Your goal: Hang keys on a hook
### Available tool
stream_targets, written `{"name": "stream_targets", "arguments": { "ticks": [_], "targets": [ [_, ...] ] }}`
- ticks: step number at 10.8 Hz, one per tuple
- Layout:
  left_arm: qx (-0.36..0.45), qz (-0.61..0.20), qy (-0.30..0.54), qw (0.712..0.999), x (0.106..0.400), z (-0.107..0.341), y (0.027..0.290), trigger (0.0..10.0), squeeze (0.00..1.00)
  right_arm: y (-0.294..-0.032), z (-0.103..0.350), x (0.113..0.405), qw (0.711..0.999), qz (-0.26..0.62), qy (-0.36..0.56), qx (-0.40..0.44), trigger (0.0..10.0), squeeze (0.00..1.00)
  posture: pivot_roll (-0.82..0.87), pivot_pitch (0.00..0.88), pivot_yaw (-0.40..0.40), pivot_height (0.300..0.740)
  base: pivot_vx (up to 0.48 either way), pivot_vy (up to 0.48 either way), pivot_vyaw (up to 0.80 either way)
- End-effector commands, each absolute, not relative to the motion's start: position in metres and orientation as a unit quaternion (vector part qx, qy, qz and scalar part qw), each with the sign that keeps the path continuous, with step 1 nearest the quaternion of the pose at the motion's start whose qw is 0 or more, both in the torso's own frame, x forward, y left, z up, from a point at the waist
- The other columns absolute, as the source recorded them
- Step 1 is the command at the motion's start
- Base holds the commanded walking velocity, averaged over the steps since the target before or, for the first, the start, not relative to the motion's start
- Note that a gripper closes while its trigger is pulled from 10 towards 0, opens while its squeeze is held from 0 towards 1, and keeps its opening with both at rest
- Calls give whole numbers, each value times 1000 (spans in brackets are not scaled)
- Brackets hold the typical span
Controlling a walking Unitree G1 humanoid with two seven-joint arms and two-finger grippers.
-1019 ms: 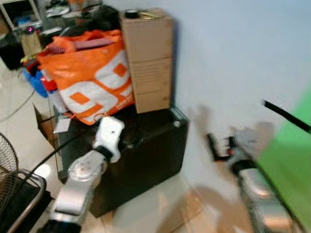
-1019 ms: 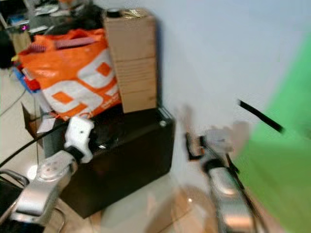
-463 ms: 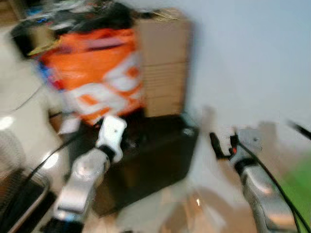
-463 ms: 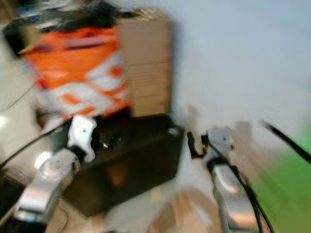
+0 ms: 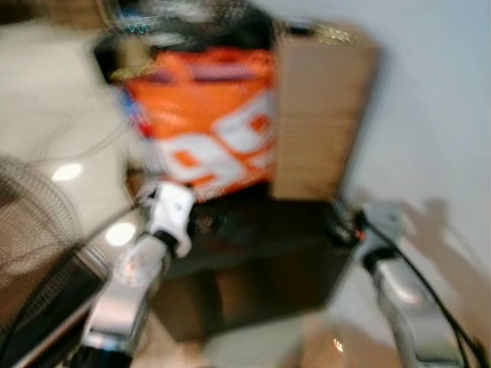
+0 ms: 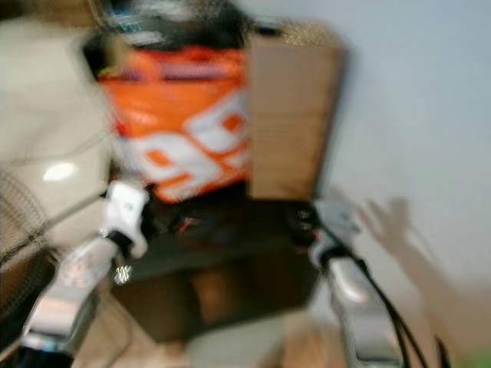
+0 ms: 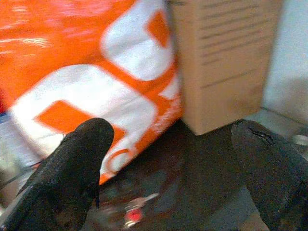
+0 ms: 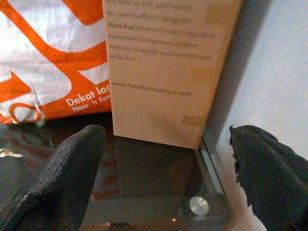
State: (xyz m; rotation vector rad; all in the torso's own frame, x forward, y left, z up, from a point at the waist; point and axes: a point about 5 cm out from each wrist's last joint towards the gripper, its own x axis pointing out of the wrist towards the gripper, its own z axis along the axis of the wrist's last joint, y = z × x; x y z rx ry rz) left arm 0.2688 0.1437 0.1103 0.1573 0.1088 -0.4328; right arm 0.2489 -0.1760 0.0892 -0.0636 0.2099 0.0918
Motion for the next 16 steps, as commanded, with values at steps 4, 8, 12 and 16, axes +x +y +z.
{"name": "stream_targets", "arguments": {
  "ticks": [4,8,12,16],
  "targets": [
    [89,-202,46,974,271,115,151,10000,0,-171,94,253,993,62,92,-35,10000,1000,-26,0,25,740,371,0,800],
    [90,-202,49,974,270,113,150,10000,0,-177,90,253,990,70,105,-57,10000,1000,-31,0,20,740,278,0,600],
    [112,-241,87,960,268,103,153,10000,0,-175,71,257,974,116,177,-80,10000,780,-29,0,11,740,0,0,0],
    [147,-355,184,905,257,81,154,10000,0,-147,30,269,938,197,274,-81,10000,0,-29,0,3,740,0,0,0]
  ]
}}
